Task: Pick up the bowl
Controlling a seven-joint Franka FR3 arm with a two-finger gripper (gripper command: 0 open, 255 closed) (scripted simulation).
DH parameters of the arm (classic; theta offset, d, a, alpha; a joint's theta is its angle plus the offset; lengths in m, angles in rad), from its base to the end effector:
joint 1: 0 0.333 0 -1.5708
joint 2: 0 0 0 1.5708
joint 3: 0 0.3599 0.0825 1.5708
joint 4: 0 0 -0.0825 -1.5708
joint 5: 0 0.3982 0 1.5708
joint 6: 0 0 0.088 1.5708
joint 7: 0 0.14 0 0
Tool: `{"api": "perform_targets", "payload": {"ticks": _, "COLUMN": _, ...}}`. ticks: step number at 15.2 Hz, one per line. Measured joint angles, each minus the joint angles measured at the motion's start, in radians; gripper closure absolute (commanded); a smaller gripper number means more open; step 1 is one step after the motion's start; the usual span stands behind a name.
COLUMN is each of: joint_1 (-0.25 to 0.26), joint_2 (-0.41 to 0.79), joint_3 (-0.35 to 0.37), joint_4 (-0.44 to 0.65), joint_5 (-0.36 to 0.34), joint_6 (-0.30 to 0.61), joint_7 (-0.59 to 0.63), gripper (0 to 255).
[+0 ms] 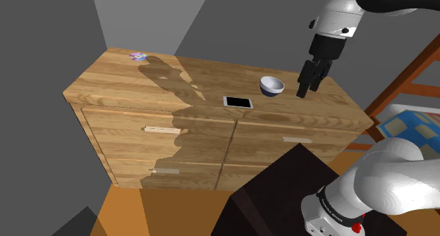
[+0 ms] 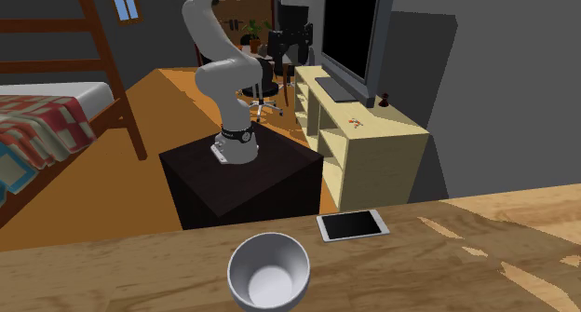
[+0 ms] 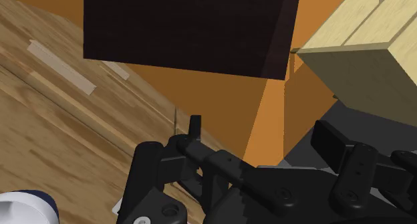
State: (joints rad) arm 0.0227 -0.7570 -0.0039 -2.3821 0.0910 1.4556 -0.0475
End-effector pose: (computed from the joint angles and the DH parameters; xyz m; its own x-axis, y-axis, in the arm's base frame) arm 0.2777 0.0185 0.5598 0.9835 0.0777 -0.1636 0.0616 -0.9929 -0.1013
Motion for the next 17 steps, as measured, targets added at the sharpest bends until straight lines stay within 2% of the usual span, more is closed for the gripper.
{"api": "perform_targets", "payload": {"ticks": 3, "joint_1": -0.006, "joint_2": 0.031, "joint_3": -0.01, "joint_4": 0.002, "joint_5": -0.013, "joint_6": 0.027, "joint_7": -0.013, "gripper": 0}}
{"api": "perform_targets", "payload": {"ticks": 7, "joint_1": -0.027, "joint_2": 0.126, "joint_3": -0.047, "joint_4": 0.01, "joint_5": -0.052, "joint_6": 0.108, "joint_7": -0.056, "gripper": 0}}
{"api": "perform_targets", "payload": {"ticks": 17, "joint_1": -0.074, "joint_2": 0.462, "joint_3": -0.139, "joint_4": 0.139, "joint_5": -0.118, "joint_6": 0.309, "joint_7": -0.163, "gripper": 0}}
